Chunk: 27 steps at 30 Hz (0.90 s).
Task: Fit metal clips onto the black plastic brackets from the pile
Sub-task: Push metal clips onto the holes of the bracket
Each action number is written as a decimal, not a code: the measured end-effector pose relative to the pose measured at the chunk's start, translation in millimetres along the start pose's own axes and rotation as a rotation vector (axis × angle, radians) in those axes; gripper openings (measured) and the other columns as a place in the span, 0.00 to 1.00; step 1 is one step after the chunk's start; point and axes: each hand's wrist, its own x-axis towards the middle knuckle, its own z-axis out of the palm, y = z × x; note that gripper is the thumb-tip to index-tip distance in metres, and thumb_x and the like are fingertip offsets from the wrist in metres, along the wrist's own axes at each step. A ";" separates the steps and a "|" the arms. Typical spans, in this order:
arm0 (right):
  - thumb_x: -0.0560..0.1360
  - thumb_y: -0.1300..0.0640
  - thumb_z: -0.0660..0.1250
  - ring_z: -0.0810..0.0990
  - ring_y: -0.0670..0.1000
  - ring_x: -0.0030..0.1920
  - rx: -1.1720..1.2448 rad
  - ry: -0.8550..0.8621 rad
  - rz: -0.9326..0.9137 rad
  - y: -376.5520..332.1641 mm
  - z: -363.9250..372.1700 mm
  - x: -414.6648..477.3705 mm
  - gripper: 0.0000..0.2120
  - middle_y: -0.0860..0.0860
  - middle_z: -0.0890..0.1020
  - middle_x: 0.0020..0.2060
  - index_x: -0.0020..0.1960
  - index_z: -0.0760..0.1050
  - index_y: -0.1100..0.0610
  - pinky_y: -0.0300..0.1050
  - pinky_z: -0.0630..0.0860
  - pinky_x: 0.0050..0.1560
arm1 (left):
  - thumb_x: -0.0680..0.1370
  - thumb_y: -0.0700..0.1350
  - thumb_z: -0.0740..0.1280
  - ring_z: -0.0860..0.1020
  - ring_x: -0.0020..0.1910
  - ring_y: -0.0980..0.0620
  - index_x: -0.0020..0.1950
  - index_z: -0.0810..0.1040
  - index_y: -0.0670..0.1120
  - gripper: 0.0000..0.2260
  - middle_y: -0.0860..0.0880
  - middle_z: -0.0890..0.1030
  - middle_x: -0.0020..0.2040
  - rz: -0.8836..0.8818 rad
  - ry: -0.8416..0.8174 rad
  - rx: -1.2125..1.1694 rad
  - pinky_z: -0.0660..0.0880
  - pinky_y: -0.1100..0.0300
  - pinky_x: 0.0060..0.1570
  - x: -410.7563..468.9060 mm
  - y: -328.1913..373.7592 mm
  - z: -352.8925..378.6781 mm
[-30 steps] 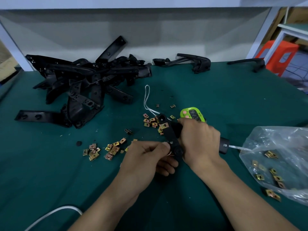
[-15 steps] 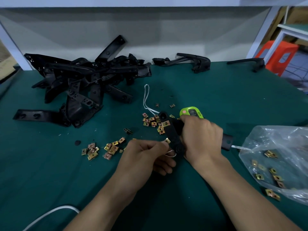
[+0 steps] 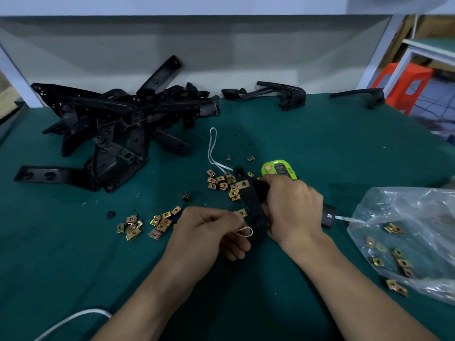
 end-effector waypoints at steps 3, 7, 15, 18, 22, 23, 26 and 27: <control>0.66 0.61 0.71 0.83 0.57 0.44 -0.003 -0.005 -0.006 -0.1 0.7 1.5 0.17 0.50 0.82 0.40 0.51 0.76 0.46 0.44 0.65 0.37 | 0.81 0.42 0.66 0.81 0.30 0.46 0.36 0.85 0.41 0.15 0.38 0.84 0.34 -0.019 -0.002 0.002 0.77 0.60 0.31 0.6 0.8 1.9; 0.67 0.61 0.70 0.82 0.57 0.44 -0.034 0.022 -0.036 -2.7 1.5 0.4 0.15 0.49 0.82 0.40 0.51 0.75 0.47 0.43 0.63 0.36 | 0.81 0.41 0.66 0.81 0.29 0.47 0.36 0.86 0.41 0.15 0.38 0.84 0.34 -0.027 0.013 0.001 0.76 0.60 0.30 -0.2 0.8 2.3; 0.70 0.54 0.70 0.68 0.54 0.32 -0.104 0.188 -0.058 -9.5 1.9 -1.2 0.06 0.47 0.80 0.35 0.44 0.74 0.48 0.44 0.59 0.32 | 0.81 0.41 0.66 0.80 0.28 0.46 0.35 0.85 0.43 0.16 0.38 0.84 0.33 0.022 0.011 -0.022 0.76 0.60 0.29 -3.3 1.4 2.4; 0.58 0.53 0.78 0.68 0.53 0.26 -0.209 0.166 -0.080 -14.8 0.6 -5.0 0.14 0.46 0.77 0.27 0.35 0.73 0.49 0.41 0.56 0.30 | 0.81 0.40 0.66 0.80 0.28 0.46 0.37 0.84 0.37 0.15 0.37 0.84 0.33 0.045 -0.002 -0.018 0.76 0.59 0.29 -3.8 0.2 0.9; 0.47 0.54 0.83 0.74 0.50 0.22 -0.234 0.160 -0.095 -22.7 -1.2 -10.5 0.23 0.46 0.74 0.22 0.28 0.69 0.49 0.39 0.55 0.31 | 0.77 0.48 0.69 0.81 0.29 0.46 0.38 0.85 0.38 0.15 0.37 0.84 0.36 0.048 -0.113 -0.037 0.77 0.60 0.30 -4.8 0.9 -6.3; 0.51 0.53 0.82 0.74 0.49 0.23 -0.242 0.159 -0.107 -23.8 0.1 -10.7 0.20 0.46 0.75 0.22 0.28 0.69 0.49 0.39 0.55 0.31 | 0.76 0.49 0.71 0.81 0.30 0.46 0.37 0.85 0.40 0.14 0.37 0.85 0.36 0.040 -0.153 -0.044 0.77 0.60 0.30 -4.4 1.3 -8.2; 0.71 0.52 0.71 0.79 0.48 0.32 -0.241 0.147 -0.148 -24.3 3.3 -11.9 0.13 0.45 0.80 0.32 0.37 0.66 0.47 0.41 0.58 0.33 | 0.76 0.48 0.71 0.81 0.30 0.47 0.35 0.86 0.42 0.13 0.38 0.85 0.36 0.023 -0.227 -0.098 0.77 0.61 0.31 -4.3 1.6 -11.2; 0.74 0.53 0.67 0.79 0.50 0.36 -0.193 0.123 -0.172 -23.7 4.2 -11.8 0.10 0.45 0.81 0.36 0.40 0.66 0.47 0.42 0.60 0.35 | 0.76 0.48 0.70 0.81 0.30 0.47 0.34 0.85 0.42 0.14 0.38 0.85 0.36 0.023 -0.228 -0.110 0.76 0.61 0.31 -4.5 1.5 -10.8</control>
